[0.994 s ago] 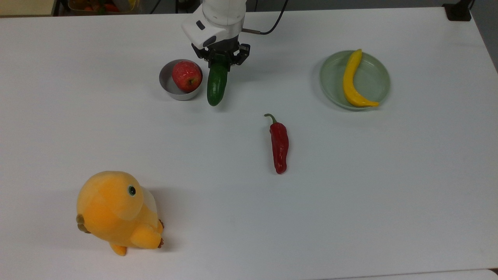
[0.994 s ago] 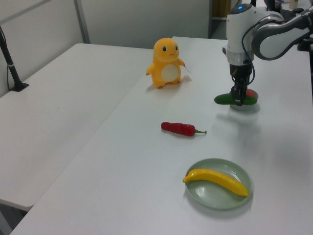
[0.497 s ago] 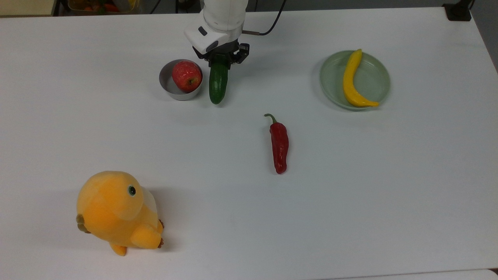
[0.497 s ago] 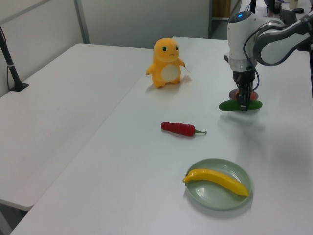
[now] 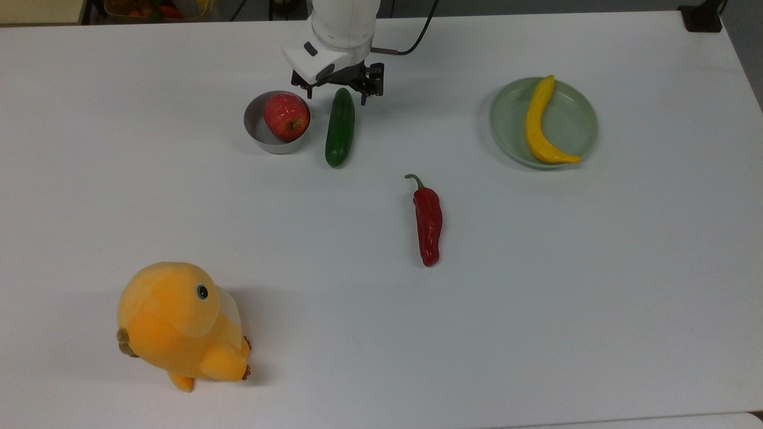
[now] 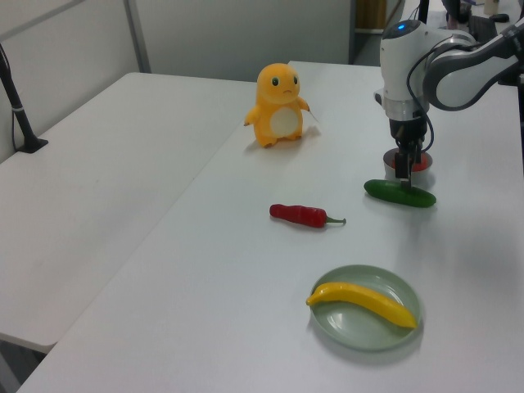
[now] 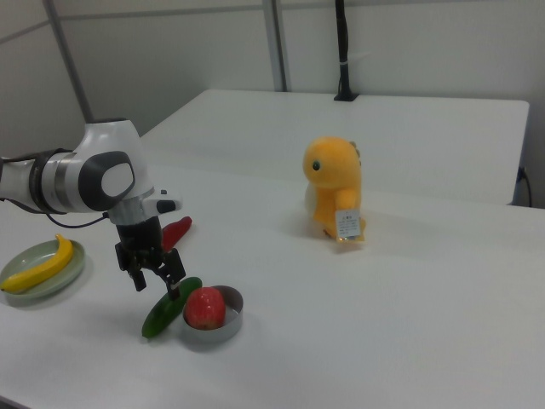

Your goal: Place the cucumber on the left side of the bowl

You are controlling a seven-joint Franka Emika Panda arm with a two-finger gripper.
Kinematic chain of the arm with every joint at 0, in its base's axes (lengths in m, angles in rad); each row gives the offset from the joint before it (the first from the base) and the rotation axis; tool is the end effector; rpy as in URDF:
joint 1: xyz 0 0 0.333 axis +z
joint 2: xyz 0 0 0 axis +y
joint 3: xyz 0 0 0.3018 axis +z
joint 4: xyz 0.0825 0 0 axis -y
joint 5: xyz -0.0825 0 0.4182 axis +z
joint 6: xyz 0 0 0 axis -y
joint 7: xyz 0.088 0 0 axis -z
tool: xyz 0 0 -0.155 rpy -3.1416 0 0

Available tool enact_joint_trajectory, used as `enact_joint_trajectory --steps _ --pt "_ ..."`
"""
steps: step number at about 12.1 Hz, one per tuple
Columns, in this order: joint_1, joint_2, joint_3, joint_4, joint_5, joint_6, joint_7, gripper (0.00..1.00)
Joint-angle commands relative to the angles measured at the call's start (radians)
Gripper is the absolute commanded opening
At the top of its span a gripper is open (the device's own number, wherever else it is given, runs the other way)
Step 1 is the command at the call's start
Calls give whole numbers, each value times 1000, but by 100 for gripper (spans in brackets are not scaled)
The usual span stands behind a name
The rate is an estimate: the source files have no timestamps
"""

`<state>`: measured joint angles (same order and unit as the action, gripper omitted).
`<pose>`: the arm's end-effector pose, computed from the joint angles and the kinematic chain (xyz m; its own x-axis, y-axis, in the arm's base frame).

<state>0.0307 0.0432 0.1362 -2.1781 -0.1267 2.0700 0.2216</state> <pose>0.5367 0.0786 0.2776 0.9917 0.0064 -0.1285 0.0228 -0.9918 0.1261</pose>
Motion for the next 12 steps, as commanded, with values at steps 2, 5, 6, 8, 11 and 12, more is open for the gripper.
enact_joint_trajectory --steps 2,5,6,8,11,12 --pt "11 -20 -4 85 33 -13 31 100" --pt "5 -14 -9 239 64 -7 100 100" --pt "3 -13 -19 277 90 -5 119 100" --pt "15 -8 -73 323 111 -2 117 100" --pt "55 -5 -142 342 111 -16 104 100" --pt "55 -5 -142 337 110 -19 72 100"
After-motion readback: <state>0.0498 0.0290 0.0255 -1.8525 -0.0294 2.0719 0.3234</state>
